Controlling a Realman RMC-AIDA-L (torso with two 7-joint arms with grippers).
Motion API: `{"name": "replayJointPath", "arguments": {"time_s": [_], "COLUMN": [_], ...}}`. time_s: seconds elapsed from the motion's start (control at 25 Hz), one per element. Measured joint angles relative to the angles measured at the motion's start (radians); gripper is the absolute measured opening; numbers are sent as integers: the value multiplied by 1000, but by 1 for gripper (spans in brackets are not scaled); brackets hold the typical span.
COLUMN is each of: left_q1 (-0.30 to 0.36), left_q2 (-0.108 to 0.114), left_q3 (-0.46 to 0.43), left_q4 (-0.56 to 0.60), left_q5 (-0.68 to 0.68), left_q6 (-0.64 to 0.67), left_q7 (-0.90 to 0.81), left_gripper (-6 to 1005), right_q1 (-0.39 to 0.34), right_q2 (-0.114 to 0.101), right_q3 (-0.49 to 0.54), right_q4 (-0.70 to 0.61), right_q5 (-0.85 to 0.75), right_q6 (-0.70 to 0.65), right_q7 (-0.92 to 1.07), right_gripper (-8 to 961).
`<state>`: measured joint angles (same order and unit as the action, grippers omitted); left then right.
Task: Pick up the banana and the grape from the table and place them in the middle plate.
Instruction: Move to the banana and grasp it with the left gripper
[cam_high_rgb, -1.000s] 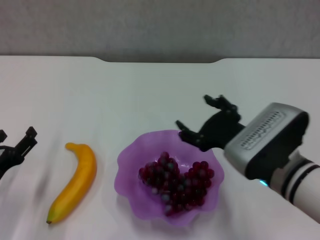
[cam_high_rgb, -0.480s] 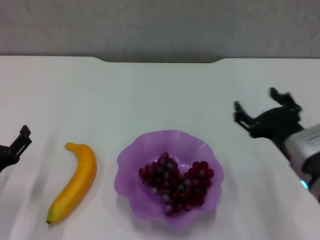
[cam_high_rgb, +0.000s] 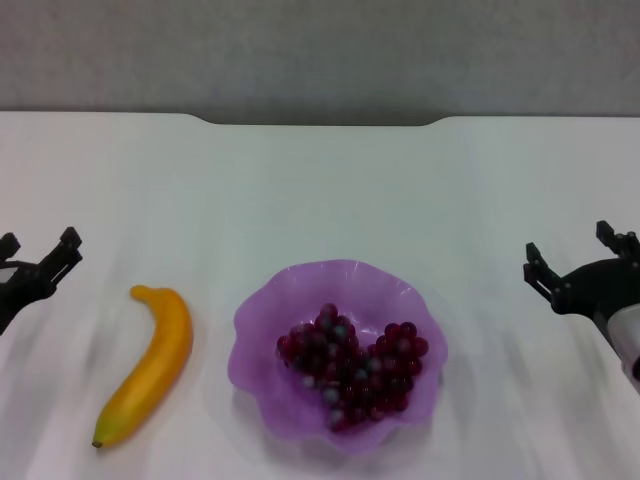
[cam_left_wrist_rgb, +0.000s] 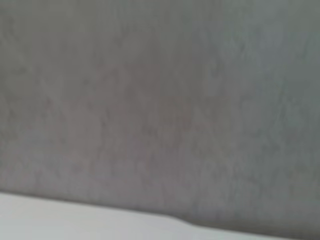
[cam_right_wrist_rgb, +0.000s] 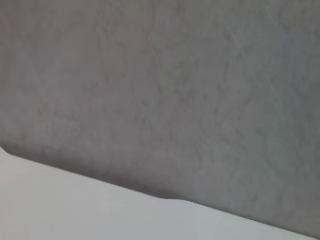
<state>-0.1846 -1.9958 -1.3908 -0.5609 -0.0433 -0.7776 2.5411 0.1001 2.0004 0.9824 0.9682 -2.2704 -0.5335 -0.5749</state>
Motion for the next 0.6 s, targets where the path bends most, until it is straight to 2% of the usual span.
{"name": "replayJointPath", "arguments": {"time_s": [0.12,0.36,0.48,0.52,0.6], "left_q1": [55,187,206,201,184], "left_q2": [15,11,11,14,10], "left_q3": [-8,-16,32,62,85], "left_q4": [-184,-623,-780,-851,-921], "left_q5": [77,288,299,279,229], "left_q6": [194,635,883,1015,1170], "left_q7": [-29,-122,-128,-100,-18], "left_gripper": [906,906,906,905,904], "right_q1": [3,15,22,23,24], "right_q2": [0,0,1,1,1], "right_q3": [0,-1,-7,-8,-8], "right_q4": [-9,-35,-44,-46,-52], "right_q5": [0,0,0,0,0], "right_q6": [-1,-2,1,2,2], "right_q7": [0,1,1,1,1], "right_gripper": [896,896,896,896,896]}}
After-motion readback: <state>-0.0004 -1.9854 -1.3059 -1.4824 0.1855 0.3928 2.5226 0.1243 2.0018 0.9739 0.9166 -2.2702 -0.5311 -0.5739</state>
